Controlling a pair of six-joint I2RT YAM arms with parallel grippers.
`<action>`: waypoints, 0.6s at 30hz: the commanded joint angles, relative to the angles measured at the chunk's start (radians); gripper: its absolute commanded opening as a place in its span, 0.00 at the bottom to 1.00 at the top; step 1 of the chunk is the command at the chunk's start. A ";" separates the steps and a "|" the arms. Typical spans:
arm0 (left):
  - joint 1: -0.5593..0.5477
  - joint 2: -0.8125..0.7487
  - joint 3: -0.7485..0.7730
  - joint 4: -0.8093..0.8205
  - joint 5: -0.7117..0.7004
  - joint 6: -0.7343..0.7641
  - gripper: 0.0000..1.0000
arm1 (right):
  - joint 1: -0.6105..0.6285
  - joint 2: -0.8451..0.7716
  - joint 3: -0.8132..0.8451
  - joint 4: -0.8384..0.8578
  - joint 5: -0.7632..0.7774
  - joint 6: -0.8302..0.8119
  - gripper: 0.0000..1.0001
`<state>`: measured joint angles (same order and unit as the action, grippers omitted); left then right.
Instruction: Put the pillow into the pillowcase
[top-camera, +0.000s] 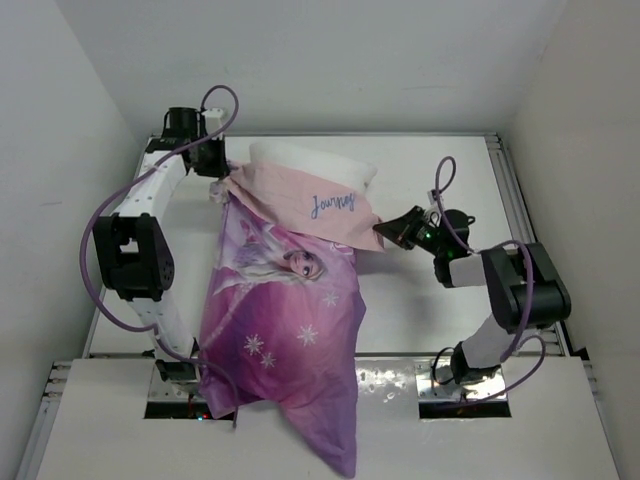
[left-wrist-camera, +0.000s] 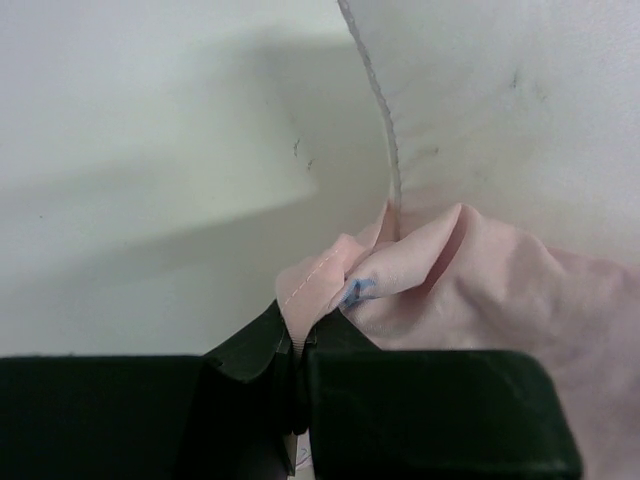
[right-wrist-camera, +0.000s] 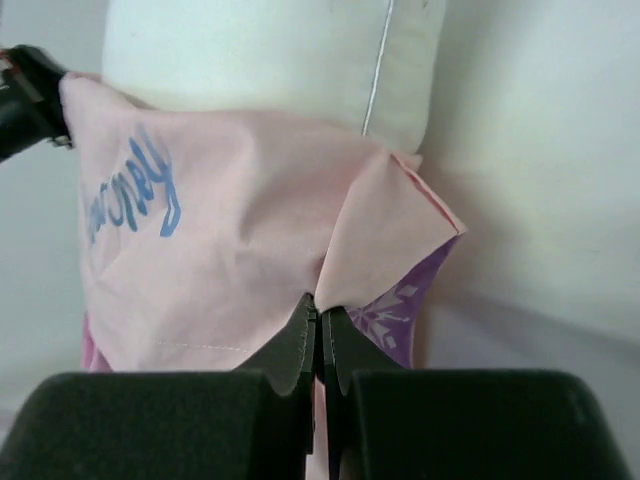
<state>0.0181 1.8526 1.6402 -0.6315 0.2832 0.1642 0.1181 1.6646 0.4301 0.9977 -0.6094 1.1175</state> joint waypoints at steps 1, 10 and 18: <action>0.002 -0.058 0.066 0.066 0.007 0.021 0.00 | 0.005 -0.121 0.076 -0.318 0.084 -0.198 0.00; -0.001 -0.066 0.281 0.035 0.092 0.012 0.00 | -0.021 -0.302 0.480 -0.678 0.197 -0.396 0.00; 0.000 -0.137 0.781 0.220 0.261 -0.146 0.00 | -0.086 -0.269 1.324 -1.036 0.287 -0.527 0.00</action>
<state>0.0055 1.8618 2.3253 -0.6636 0.4625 0.0959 0.0517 1.4734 1.5421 0.0090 -0.4149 0.6888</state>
